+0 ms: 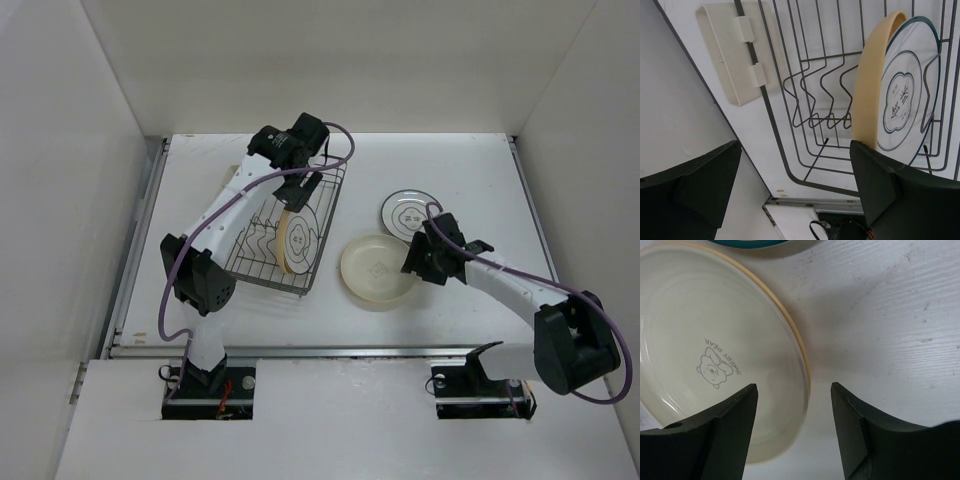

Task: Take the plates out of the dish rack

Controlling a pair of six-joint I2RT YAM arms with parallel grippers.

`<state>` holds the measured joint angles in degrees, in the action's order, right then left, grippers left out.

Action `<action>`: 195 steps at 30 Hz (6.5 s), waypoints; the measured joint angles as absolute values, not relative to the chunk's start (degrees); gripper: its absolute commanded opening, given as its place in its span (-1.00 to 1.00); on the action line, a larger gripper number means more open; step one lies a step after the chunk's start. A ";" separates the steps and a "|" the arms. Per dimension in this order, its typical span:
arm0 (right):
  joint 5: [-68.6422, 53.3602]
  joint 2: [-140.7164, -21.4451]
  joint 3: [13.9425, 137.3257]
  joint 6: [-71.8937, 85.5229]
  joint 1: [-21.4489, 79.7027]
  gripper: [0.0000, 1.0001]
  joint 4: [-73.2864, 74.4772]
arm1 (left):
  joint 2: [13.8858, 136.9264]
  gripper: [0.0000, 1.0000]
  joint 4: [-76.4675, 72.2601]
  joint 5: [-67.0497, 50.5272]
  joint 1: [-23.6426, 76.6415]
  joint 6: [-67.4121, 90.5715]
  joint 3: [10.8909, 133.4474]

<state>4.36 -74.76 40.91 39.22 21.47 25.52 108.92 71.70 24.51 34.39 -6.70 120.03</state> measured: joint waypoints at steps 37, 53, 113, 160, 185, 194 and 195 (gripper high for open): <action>4.34 -74.19 41.41 39.20 21.47 0.28 25.47 | 115.02 -0.24 74.24 15.88 34.41 -7.55 123.15; 4.56 -73.12 41.41 39.20 21.47 0.28 25.47 | 115.28 -1.00 75.07 20.38 34.54 -6.83 126.98; -2.87 -64.25 41.91 44.95 21.52 -0.84 7.14 | 111.00 -1.00 58.81 -14.59 34.92 2.09 124.16; 13.04 -59.72 33.91 47.33 22.09 -1.00 25.71 | 98.91 0.46 65.01 8.23 5.52 -3.70 94.61; 9.96 -63.53 33.93 44.36 22.15 -0.24 20.32 | 108.12 -1.00 61.10 -3.31 4.73 -5.65 90.85; 9.80 -63.40 34.41 44.36 22.37 -0.24 20.36 | 103.22 -1.00 59.02 -4.40 0.64 -0.80 84.79; 9.80 -63.40 34.61 44.36 22.41 -0.24 20.40 | 102.69 -1.00 58.96 -4.25 0.19 -0.01 84.14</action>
